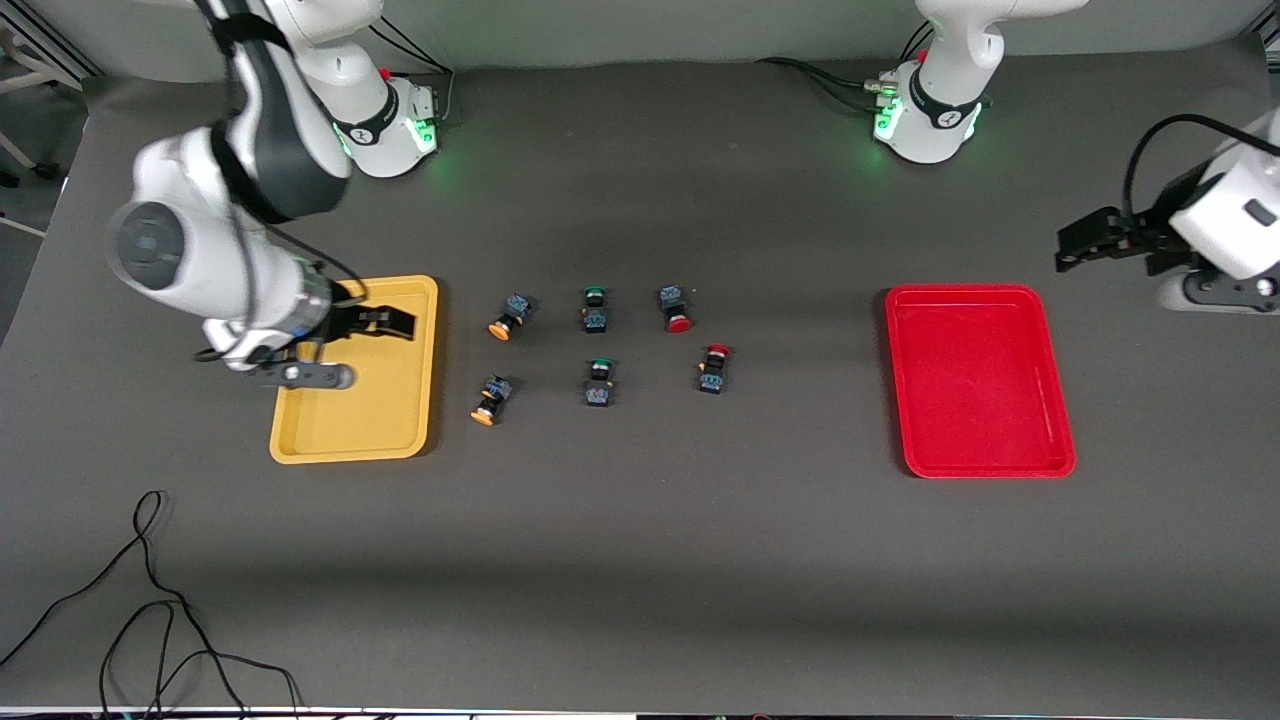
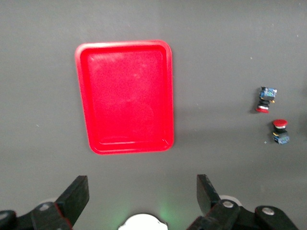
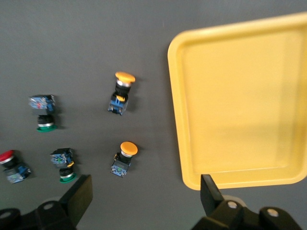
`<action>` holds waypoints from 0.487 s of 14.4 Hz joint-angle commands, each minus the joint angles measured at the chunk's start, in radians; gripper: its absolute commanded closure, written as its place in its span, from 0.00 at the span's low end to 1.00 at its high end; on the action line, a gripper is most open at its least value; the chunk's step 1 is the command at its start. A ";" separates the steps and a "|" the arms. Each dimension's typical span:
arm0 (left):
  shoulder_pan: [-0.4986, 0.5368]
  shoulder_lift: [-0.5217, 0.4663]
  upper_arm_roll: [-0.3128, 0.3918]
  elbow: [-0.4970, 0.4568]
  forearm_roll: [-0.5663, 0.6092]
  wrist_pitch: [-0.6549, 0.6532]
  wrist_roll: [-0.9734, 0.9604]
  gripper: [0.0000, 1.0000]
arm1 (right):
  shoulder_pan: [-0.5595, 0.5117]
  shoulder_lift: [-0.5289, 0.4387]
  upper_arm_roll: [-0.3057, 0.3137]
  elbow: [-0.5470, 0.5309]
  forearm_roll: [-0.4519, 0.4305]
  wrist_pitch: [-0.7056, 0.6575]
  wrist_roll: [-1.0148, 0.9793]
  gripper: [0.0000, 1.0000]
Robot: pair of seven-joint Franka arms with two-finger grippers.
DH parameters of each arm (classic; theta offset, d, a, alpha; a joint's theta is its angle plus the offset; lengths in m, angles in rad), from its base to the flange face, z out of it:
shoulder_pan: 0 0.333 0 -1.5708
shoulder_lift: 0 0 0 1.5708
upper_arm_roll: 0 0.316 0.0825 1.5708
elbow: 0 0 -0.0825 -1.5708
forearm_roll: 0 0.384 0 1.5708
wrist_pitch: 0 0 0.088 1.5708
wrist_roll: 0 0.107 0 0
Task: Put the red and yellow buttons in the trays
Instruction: 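Move the right gripper toward the orange buttons while the left gripper reaches inward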
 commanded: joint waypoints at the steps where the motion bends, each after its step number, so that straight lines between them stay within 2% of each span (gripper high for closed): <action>1: -0.080 -0.038 -0.001 -0.095 -0.014 0.045 -0.059 0.00 | 0.068 -0.029 -0.010 -0.173 0.011 0.184 0.109 0.00; 2: -0.122 -0.050 -0.001 -0.129 -0.014 0.065 -0.102 0.00 | 0.079 -0.020 -0.010 -0.225 0.018 0.267 0.162 0.00; 4: -0.218 -0.065 -0.001 -0.186 -0.016 0.114 -0.214 0.00 | 0.150 0.004 -0.010 -0.279 0.020 0.335 0.236 0.00; 7: -0.404 -0.046 -0.001 -0.202 -0.014 0.232 -0.489 0.00 | 0.207 0.058 -0.008 -0.316 0.020 0.425 0.354 0.00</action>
